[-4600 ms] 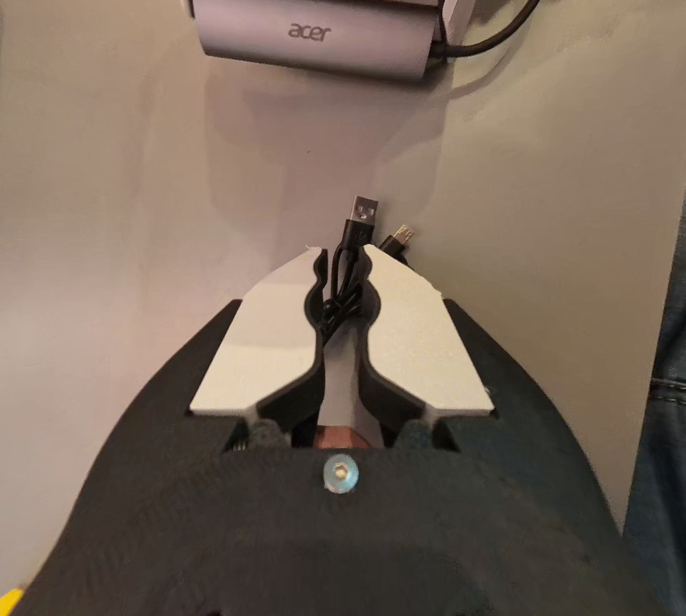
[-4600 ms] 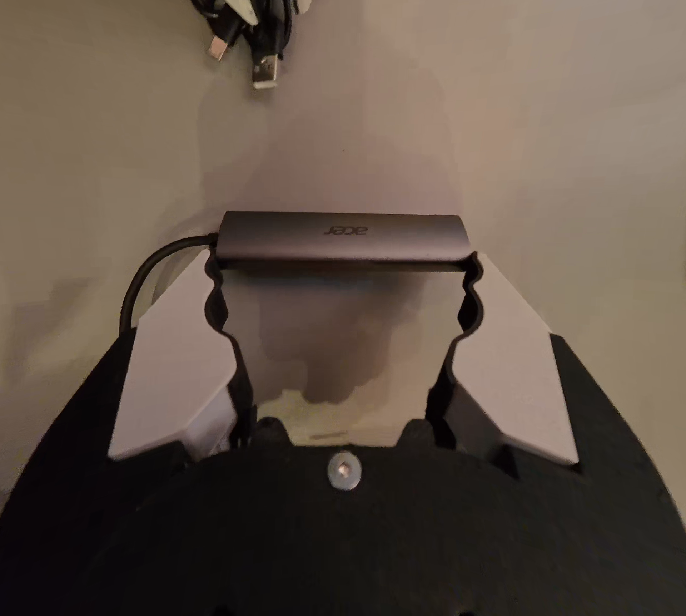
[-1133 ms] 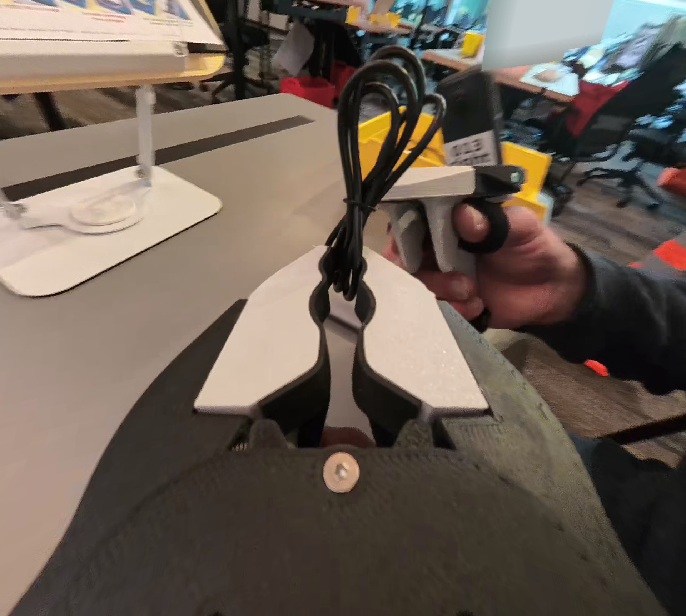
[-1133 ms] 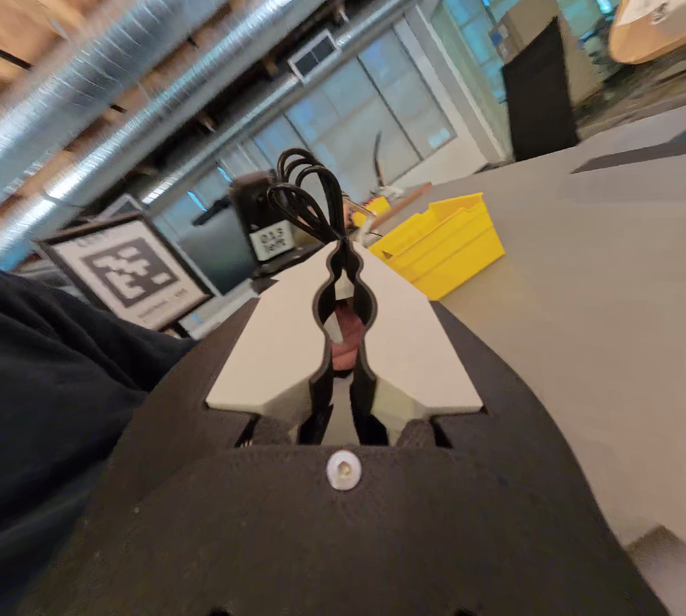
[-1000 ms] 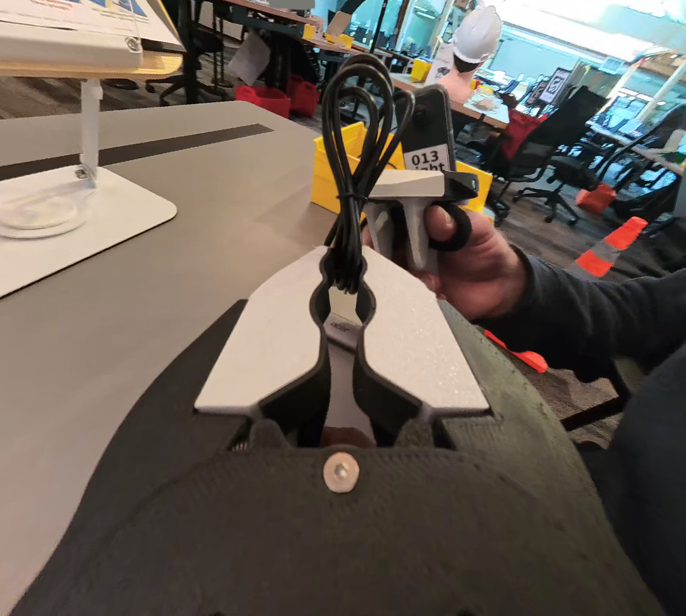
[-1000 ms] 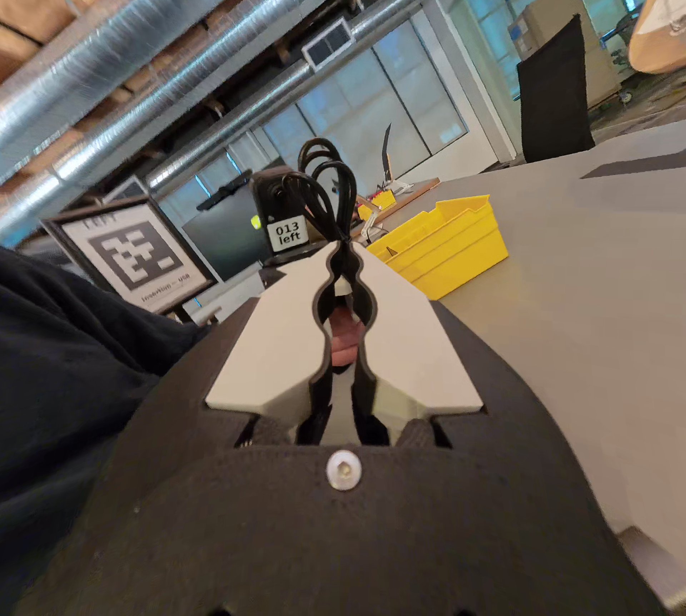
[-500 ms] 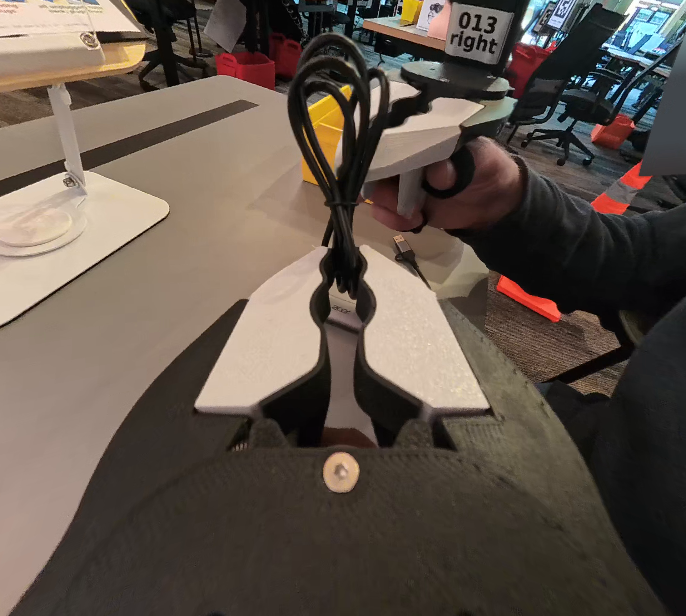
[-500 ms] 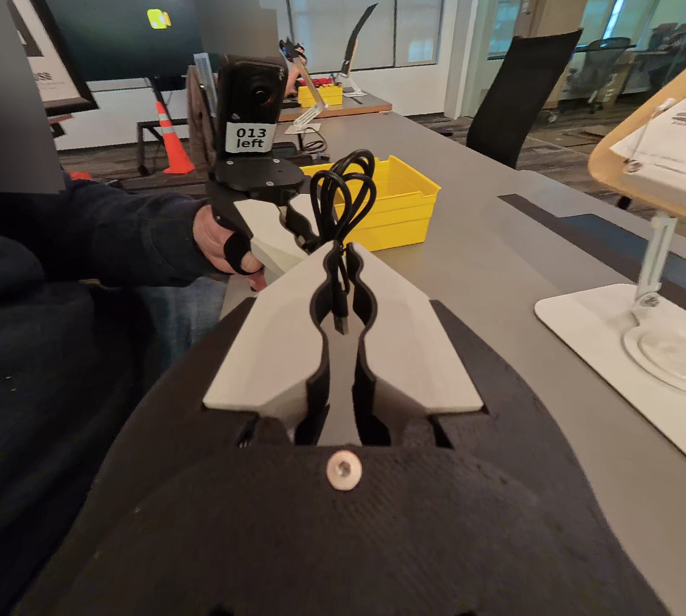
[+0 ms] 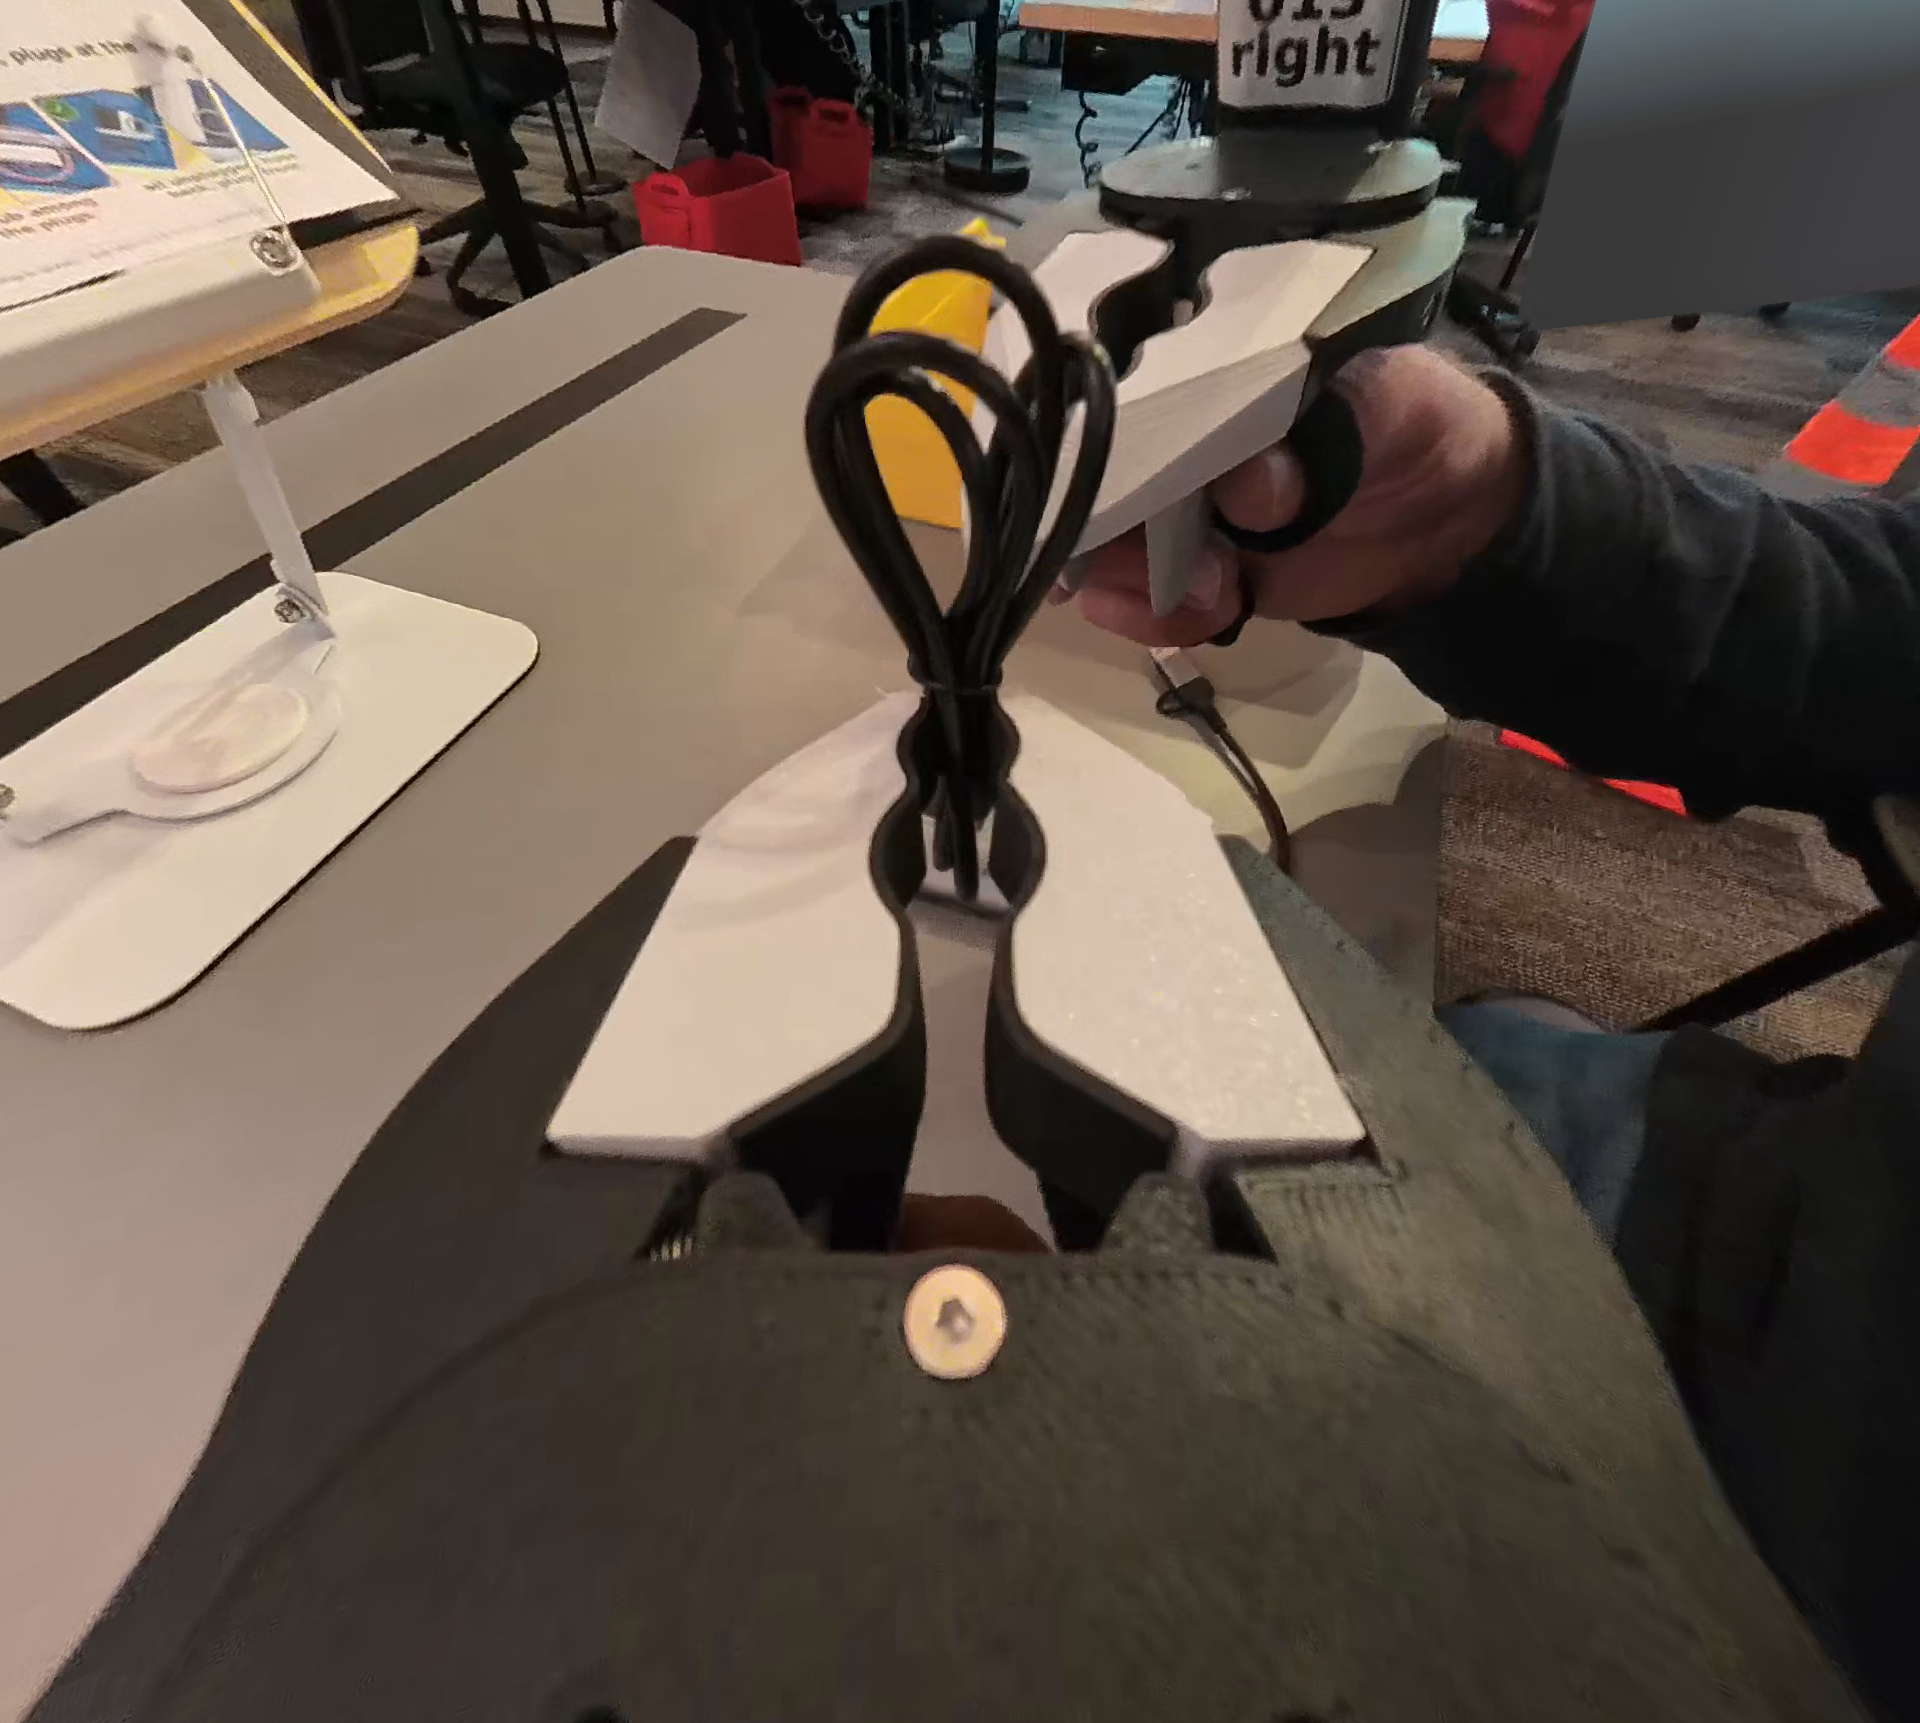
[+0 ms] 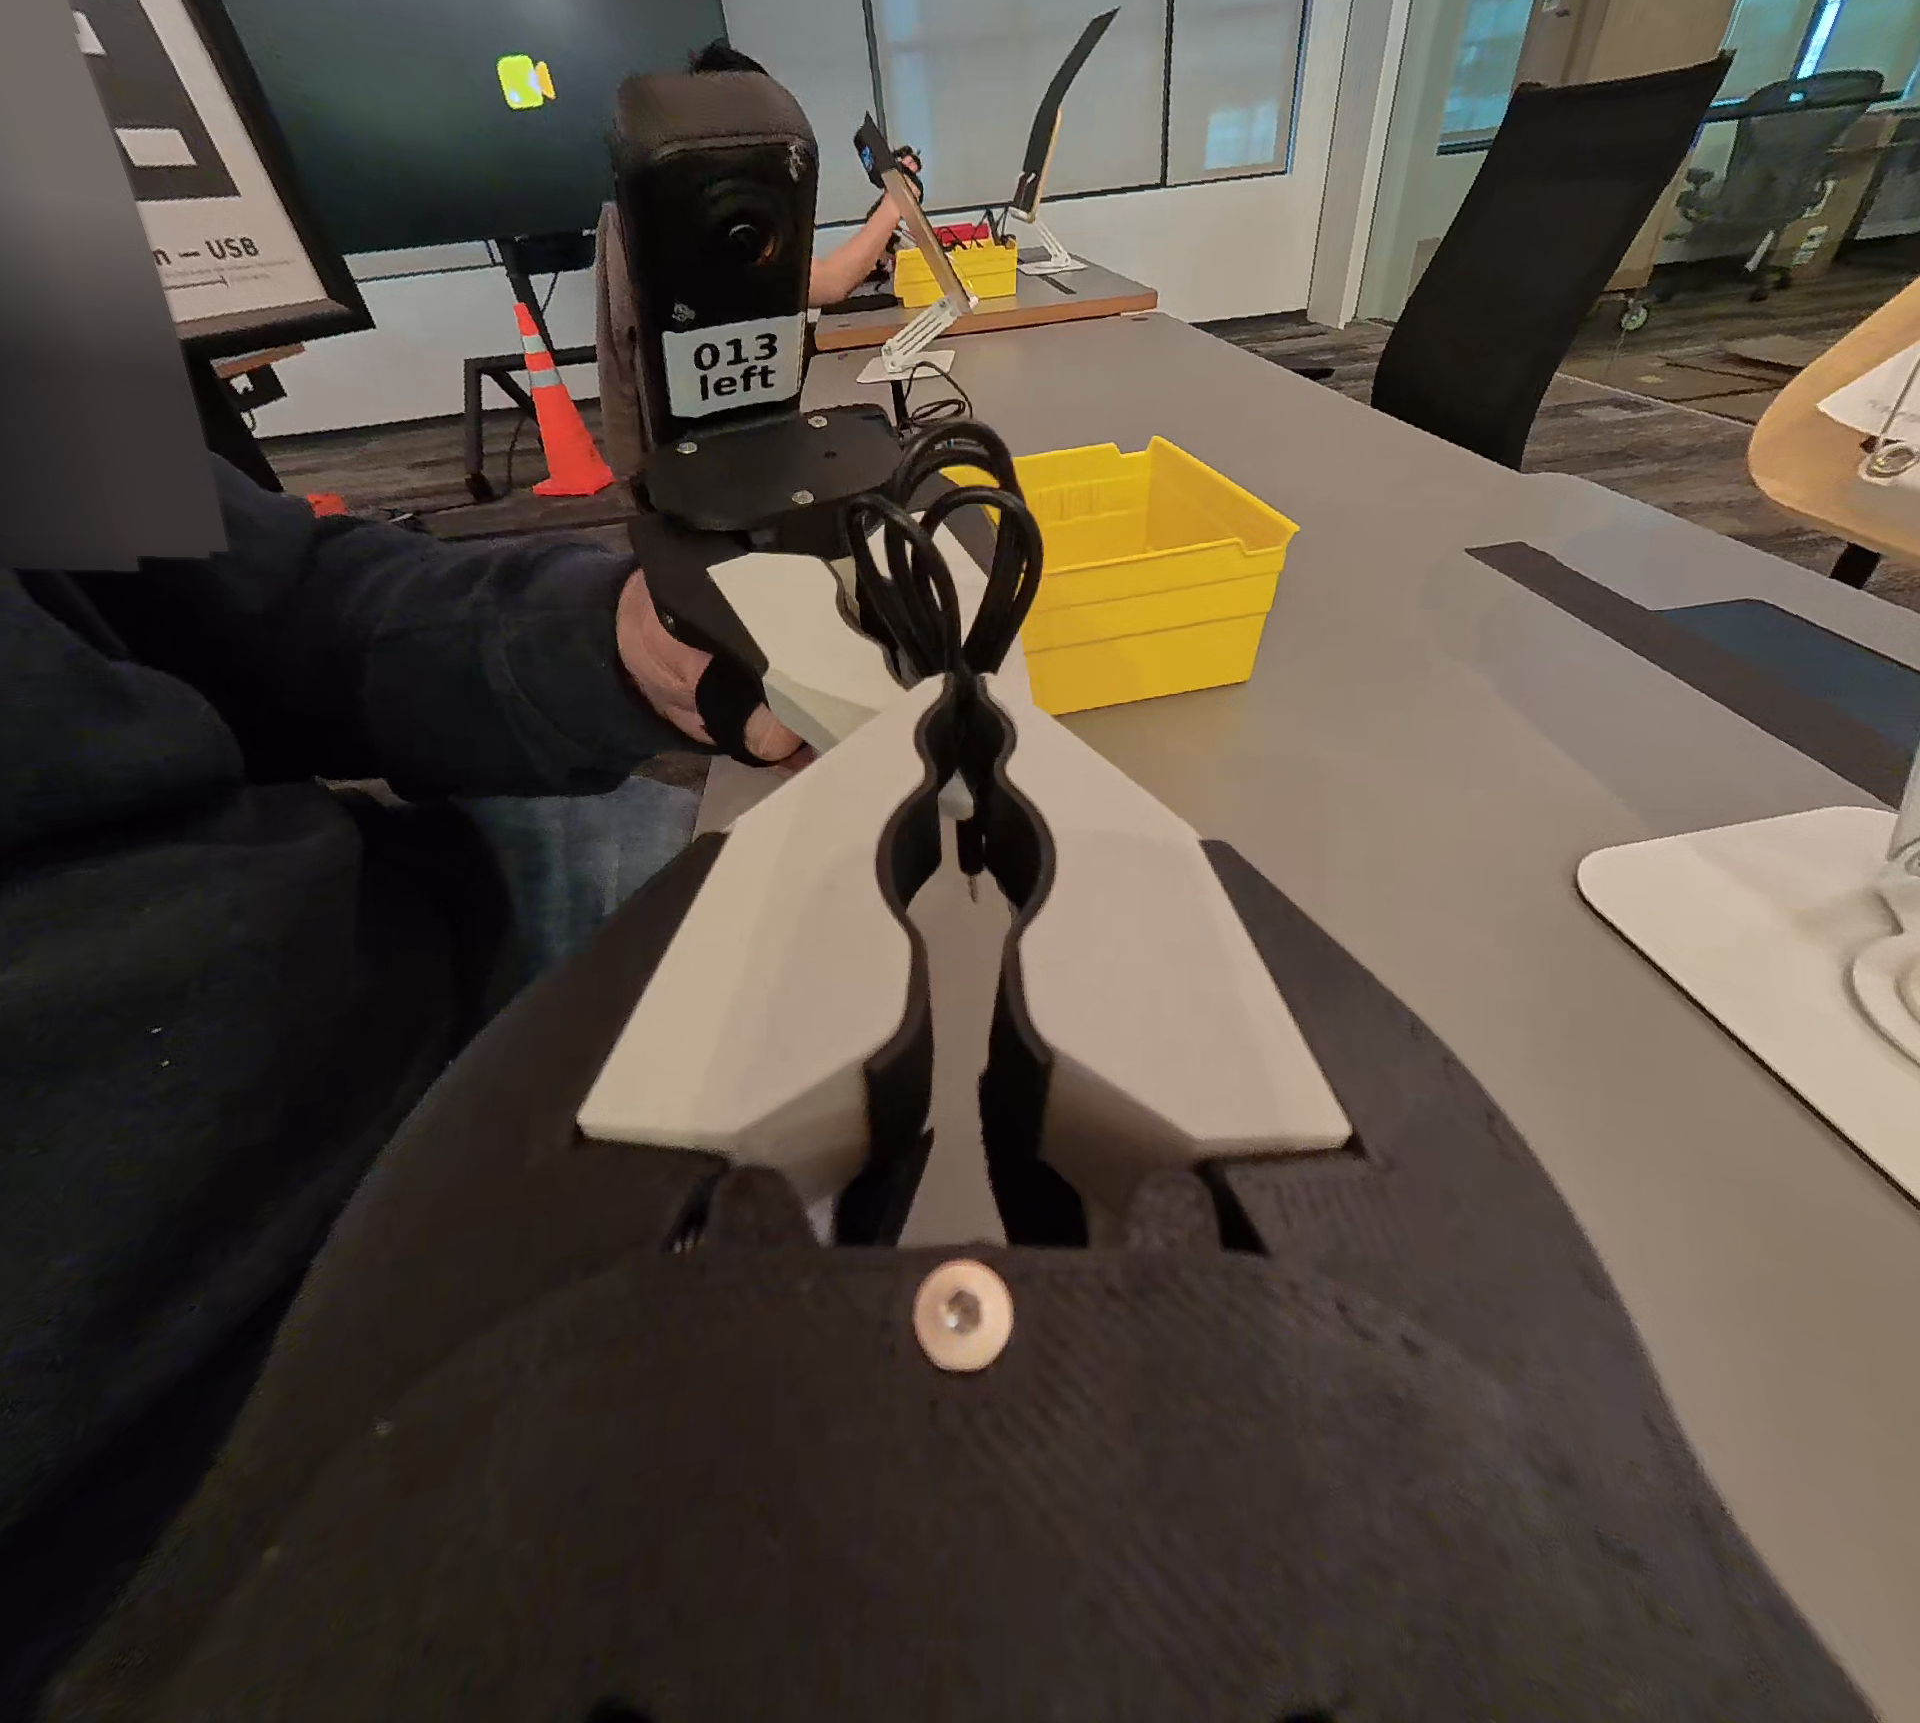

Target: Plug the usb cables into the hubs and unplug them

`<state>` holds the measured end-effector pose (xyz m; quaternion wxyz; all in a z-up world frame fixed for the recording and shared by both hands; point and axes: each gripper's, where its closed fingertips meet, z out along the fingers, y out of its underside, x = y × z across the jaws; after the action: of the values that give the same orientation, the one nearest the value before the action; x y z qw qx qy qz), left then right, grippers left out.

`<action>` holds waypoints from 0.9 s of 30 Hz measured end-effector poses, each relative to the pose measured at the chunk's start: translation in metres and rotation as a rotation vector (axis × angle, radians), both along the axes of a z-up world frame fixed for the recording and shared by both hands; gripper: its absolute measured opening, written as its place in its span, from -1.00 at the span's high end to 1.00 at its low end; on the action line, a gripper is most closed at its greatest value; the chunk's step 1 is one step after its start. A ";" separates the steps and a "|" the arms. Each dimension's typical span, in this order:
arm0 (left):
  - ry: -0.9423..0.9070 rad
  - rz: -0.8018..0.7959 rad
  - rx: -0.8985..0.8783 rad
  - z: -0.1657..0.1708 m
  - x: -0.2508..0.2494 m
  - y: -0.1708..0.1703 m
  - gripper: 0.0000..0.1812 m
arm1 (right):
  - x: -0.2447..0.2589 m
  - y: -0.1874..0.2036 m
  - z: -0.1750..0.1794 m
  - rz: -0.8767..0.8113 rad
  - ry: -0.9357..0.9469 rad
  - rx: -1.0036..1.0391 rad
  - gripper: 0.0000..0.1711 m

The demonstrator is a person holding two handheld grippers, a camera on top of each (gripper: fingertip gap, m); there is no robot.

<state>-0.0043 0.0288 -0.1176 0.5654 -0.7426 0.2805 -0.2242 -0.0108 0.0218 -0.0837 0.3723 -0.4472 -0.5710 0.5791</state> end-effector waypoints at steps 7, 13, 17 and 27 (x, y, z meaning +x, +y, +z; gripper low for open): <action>-0.158 0.024 0.046 0.023 -0.002 -0.001 0.94 | 0.008 0.007 0.007 -0.031 0.107 -0.235 1.00; -0.257 -0.021 -0.033 0.018 0.003 -0.003 0.94 | 0.011 0.006 0.002 -0.182 0.109 0.130 0.89; -0.303 -0.041 -0.078 0.023 0.002 -0.003 0.94 | 0.014 0.010 0.007 -0.299 0.071 0.589 0.80; -0.317 -0.062 -0.197 0.017 0.007 -0.005 0.94 | 0.009 0.012 -0.002 -0.374 -0.051 1.473 0.85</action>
<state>0.0026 0.0242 -0.1005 0.5198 -0.7407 0.1873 -0.3822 -0.0023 0.0338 -0.0857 0.6533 -0.1859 -0.7331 -0.0351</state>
